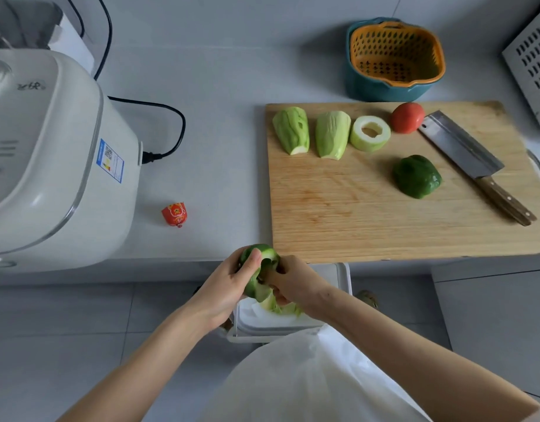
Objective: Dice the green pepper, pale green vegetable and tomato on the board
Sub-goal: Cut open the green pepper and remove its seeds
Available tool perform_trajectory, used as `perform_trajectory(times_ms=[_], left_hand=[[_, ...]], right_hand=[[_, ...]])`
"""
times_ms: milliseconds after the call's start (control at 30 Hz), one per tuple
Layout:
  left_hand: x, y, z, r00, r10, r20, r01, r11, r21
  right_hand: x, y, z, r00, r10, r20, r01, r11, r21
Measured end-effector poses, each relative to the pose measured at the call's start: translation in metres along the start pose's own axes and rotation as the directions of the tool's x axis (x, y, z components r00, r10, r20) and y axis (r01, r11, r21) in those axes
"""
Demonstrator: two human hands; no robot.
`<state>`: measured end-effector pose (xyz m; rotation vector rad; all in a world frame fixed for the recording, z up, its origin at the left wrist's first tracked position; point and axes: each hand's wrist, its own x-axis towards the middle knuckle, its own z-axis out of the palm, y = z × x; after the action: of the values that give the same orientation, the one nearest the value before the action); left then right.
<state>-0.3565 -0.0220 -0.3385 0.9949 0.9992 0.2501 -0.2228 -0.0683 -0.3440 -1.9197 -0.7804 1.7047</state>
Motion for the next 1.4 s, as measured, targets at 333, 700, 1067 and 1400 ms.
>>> perform_trajectory(times_ms=[333,700,1067,1400], left_hand=[[-0.001,0.008,-0.002,0.999,-0.017,0.035,0.019,0.998,-0.055],[0.004,0.013,0.015,0.997,0.073,-0.026,-0.069,0.989,0.128],[0.004,0.013,0.008,0.999,0.038,0.024,-0.041,0.993,0.111],[0.001,0.015,0.012,0.994,0.096,0.054,-0.106,0.971,0.212]], right_hand=[[-0.01,-0.005,-0.007,0.995,-0.088,0.056,0.081,0.99,0.115],[-0.018,-0.011,-0.008,0.986,-0.081,-0.146,0.065,0.991,-0.117],[-0.014,-0.006,0.001,0.975,-0.147,-0.165,0.099,0.959,-0.266],[-0.014,-0.007,0.01,0.977,-0.114,-0.183,0.064,0.964,-0.257]])
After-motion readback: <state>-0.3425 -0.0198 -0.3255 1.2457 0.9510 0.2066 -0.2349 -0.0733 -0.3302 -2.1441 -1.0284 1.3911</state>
